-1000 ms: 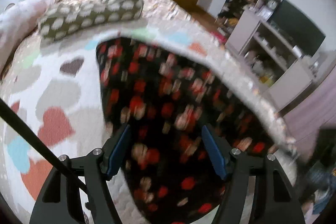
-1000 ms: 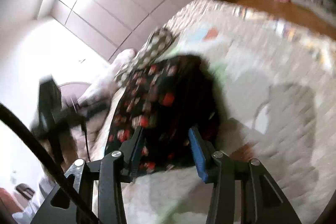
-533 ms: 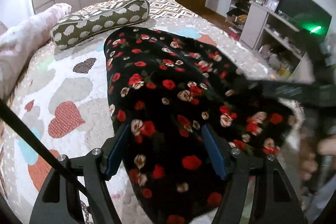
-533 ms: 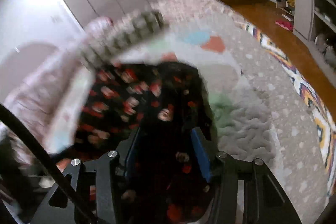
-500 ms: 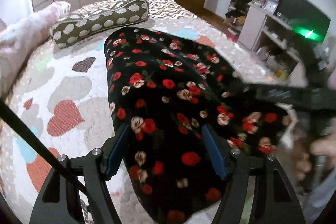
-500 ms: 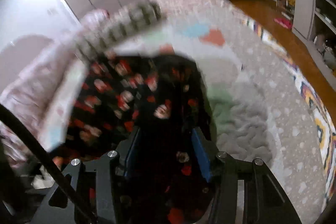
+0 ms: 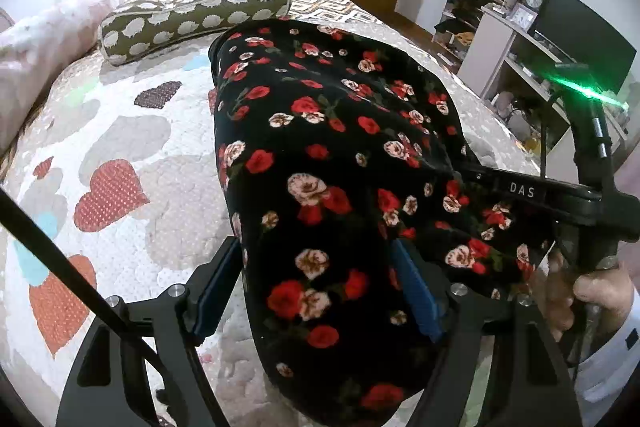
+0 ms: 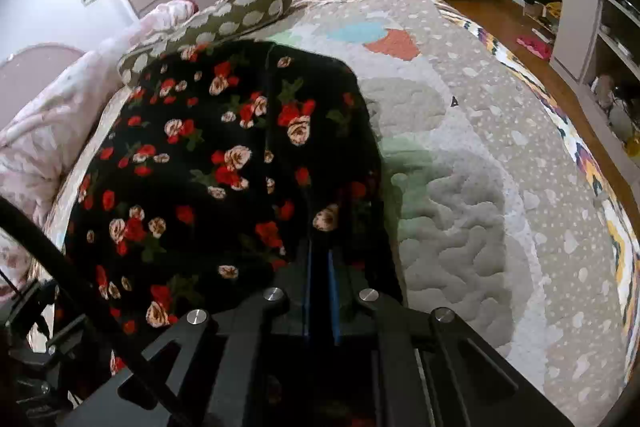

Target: Fold large clothes

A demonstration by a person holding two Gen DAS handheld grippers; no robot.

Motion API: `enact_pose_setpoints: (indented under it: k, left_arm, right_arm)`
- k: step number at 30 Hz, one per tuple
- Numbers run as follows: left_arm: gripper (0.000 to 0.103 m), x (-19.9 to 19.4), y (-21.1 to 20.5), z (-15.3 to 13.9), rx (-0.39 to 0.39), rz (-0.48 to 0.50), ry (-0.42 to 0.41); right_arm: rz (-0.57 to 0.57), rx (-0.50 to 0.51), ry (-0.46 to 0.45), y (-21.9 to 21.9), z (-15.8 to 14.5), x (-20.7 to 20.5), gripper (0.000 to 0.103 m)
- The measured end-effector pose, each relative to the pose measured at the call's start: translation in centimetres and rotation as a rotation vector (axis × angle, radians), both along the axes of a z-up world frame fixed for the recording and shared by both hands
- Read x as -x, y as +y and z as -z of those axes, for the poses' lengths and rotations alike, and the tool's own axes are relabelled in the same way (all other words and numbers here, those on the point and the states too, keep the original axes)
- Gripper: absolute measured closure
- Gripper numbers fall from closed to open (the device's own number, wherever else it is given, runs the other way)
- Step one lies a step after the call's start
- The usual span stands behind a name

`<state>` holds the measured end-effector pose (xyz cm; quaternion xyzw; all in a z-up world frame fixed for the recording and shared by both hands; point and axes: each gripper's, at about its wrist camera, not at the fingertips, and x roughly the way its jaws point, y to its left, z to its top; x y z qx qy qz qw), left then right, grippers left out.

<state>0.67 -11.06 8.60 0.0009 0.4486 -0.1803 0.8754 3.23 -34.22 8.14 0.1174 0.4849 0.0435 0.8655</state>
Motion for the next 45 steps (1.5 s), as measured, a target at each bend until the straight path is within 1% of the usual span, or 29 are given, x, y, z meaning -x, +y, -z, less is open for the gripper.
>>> enact_pose_setpoints:
  k: [3, 5, 9, 12, 15, 18, 19, 20, 22, 24, 25, 27, 28, 29, 32, 35, 37, 38, 39, 41, 42, 45]
  left_arm:
    - [0.028, 0.5, 0.4, -0.7, 0.007, 0.002, 0.005]
    - [0.028, 1.2, 0.4, -1.4, -0.016, 0.001, -0.016]
    - [0.028, 3.6, 0.0, -3.0, -0.108, 0.007, -0.097]
    - [0.028, 5.8, -0.2, -4.3, -0.181, 0.0, -0.179]
    - [0.028, 7.1, 0.2, -5.1, -0.219, -0.01, -0.227]
    - [0.028, 7.9, 0.7, -5.5, -0.225, -0.012, -0.234]
    - [0.028, 8.0, 0.9, -5.6, -0.223, -0.014, -0.232]
    - [0.028, 8.0, 1.1, -5.6, -0.222, -0.019, -0.23]
    - [0.028, 7.9, 1.5, -5.7, -0.209, -0.028, -0.219]
    - [0.028, 7.8, 1.7, -5.7, -0.196, -0.033, -0.202]
    - [0.028, 7.7, 1.8, -5.6, -0.191, -0.036, -0.193]
    - [0.028, 7.6, 1.8, -5.6, -0.19, -0.042, -0.187]
    - [0.028, 7.5, 1.8, -5.6, -0.19, -0.044, -0.185]
    - [0.028, 7.5, 1.8, -5.5, -0.191, -0.046, -0.183]
    - [0.028, 7.1, 1.9, -5.4, -0.182, -0.049, -0.171]
    - [0.028, 6.1, 2.8, -5.3, -0.124, -0.047, -0.145]
    - [0.027, 4.8, 4.0, -5.2, -0.036, -0.049, -0.12]
    - [0.023, 4.2, 4.6, -5.1, -0.001, -0.058, -0.11]
    - [0.022, 3.3, 5.3, -5.0, 0.032, -0.076, -0.098]
    - [0.021, 1.0, 7.0, -4.3, 0.127, -0.103, -0.054]
    - [0.021, 0.3, 7.3, -4.0, 0.159, -0.1, -0.035]
    - [0.02, -2.8, 8.1, -2.4, 0.308, -0.048, 0.071]
  right_arm:
    - [0.013, -0.009, -0.009, -0.5, 0.2, 0.0, 0.095]
    - [0.005, 0.001, -0.025, -0.5, 0.2, 0.3, 0.094]
    - [0.021, -0.008, -0.032, -0.5, 0.1, 0.4, 0.093]
    - [0.037, -0.023, -0.038, -0.5, 0.0, 0.6, 0.091]
    - [0.052, -0.044, -0.041, -0.7, -0.2, 0.7, 0.09]
    - [0.066, -0.073, -0.04, -1.0, -1.4, 1.1, 0.083]
    - [0.065, -0.079, -0.046, -1.1, -2.0, 1.3, 0.079]
    - [0.065, -0.077, -0.055, -1.1, -2.6, 1.5, 0.071]
    - [0.067, -0.067, -0.092, -1.3, -4.3, 2.3, 0.062]
    - [0.067, -0.067, -0.123, -1.5, -5.7, 2.9, 0.061]
    - [0.065, -0.067, -0.136, -1.6, -6.3, 3.2, 0.059]
    - [0.058, -0.062, -0.155, -1.7, -7.4, 3.4, 0.05]
    - [0.055, -0.056, -0.161, -1.8, -7.7, 3.5, 0.043]
    - [0.052, -0.051, -0.163, -1.8, -7.9, 3.4, 0.04]
    - [0.061, -0.052, -0.148, -2.3, -7.4, 2.9, 0.038]
    - [0.079, -0.087, -0.118, -3.1, -6.1, 2.3, 0.032]
    - [0.095, -0.123, -0.093, -3.8, -5.0, 1.8, 0.031]
    - [0.102, -0.145, -0.079, -4.2, -4.4, 1.4, 0.031]
    - [0.109, -0.166, -0.064, -4.5, -3.8, 1.0, 0.031]
    - [0.12, -0.195, -0.043, -5.1, -2.7, 0.3, 0.029]
    - [0.121, -0.207, -0.034, -5.3, -2.2, -0.1, 0.028]
    - [0.108, -0.217, -0.003, -5.3, -0.7, -1.5, 0.026]
